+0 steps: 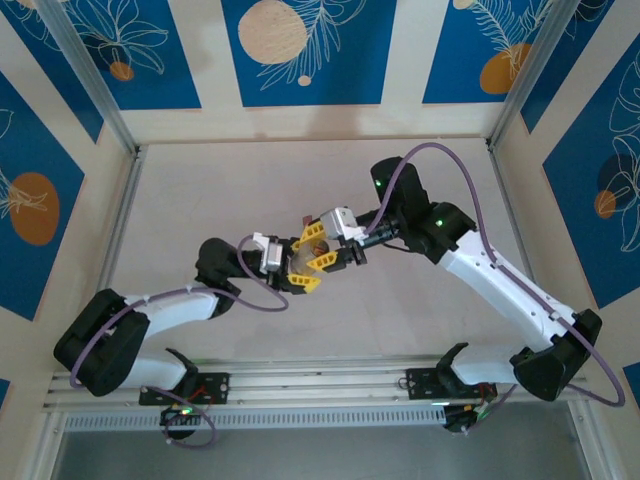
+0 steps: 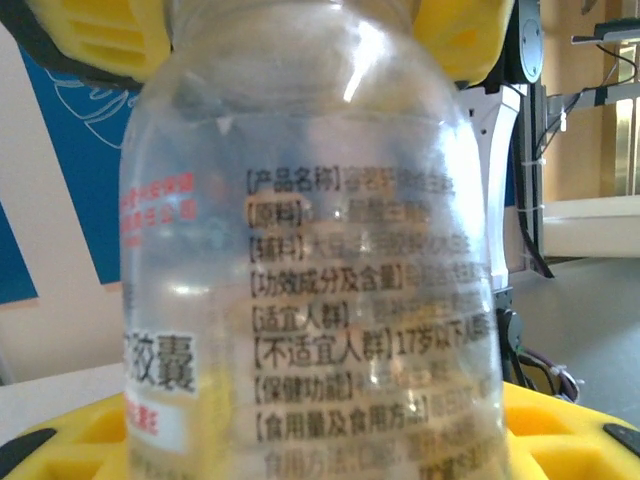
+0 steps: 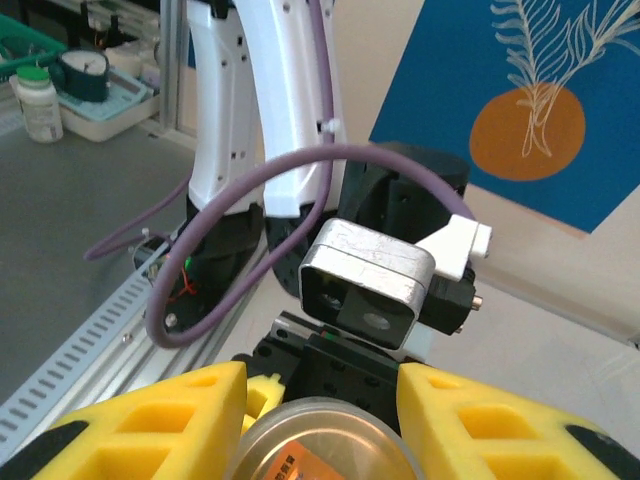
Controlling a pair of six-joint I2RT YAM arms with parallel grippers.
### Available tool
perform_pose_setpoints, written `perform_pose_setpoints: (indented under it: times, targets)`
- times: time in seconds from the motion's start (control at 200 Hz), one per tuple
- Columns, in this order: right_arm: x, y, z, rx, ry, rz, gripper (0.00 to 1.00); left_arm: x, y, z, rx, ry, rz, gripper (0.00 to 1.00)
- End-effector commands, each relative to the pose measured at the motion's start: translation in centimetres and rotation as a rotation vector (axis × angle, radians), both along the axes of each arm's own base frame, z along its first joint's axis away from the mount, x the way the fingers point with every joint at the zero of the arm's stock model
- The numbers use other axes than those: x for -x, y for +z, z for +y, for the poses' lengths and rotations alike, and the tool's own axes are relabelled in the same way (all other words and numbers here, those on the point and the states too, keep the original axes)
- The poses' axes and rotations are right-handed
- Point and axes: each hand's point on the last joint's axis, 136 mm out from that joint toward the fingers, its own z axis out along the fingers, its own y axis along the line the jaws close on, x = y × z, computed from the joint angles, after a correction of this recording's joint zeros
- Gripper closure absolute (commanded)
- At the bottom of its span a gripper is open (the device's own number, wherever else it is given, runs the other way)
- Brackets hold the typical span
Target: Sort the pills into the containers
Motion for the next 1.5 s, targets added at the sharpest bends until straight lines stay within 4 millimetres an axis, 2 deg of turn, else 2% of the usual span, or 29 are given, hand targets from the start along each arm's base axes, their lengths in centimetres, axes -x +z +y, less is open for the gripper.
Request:
perform_pose_setpoints:
  times: [0.0,0.125,0.33,0.45,0.645,0.805,1.03,1.18,1.416,1.496]
  targets:
    - [1.6,-5.5,-0.8,0.218,0.023,0.121,1.0,-1.0,3.2,-0.5,0.041,0.052,-0.037,1.0]
    - [1.5,-6.3,-1.3,0.25,0.022,0.087,0.99,-1.4,3.4,-0.5,0.036,0.072,-0.047,1.0]
    - [-0.8,-7.3,-0.8,0.28,-0.083,0.126,0.96,-2.5,4.0,-0.4,0.063,0.151,-0.096,1.0]
    - [-2.8,-7.7,0.3,0.24,-0.19,0.243,0.92,-3.7,4.8,-0.2,0.1,0.245,-0.154,1.0]
    - [-5.4,-10.0,0.7,0.268,-0.361,0.48,0.91,-5.5,6.0,0.4,0.153,0.387,-0.247,1.0]
    - [-8.0,-11.0,0.3,0.289,-0.542,0.605,0.98,-6.5,6.8,0.9,0.192,0.464,-0.284,1.0]
    - [-13.3,-12.5,-1.4,0.267,-0.958,0.766,1.0,-7.6,6.6,1.2,0.194,0.535,-0.302,1.0]
    - [-15.2,-12.0,-2.4,0.162,-1.146,0.913,0.95,-8.2,6.2,1.3,0.193,0.572,-0.31,1.0]
    - [-15.6,-10.4,-1.0,0.062,-1.175,1.057,0.88,-8.6,5.2,1.1,0.175,0.577,-0.304,1.0]
    - [-15.8,-9.8,-0.9,0.041,-1.194,1.074,0.82,-8.9,4.5,1.1,0.161,0.585,-0.294,1.0]
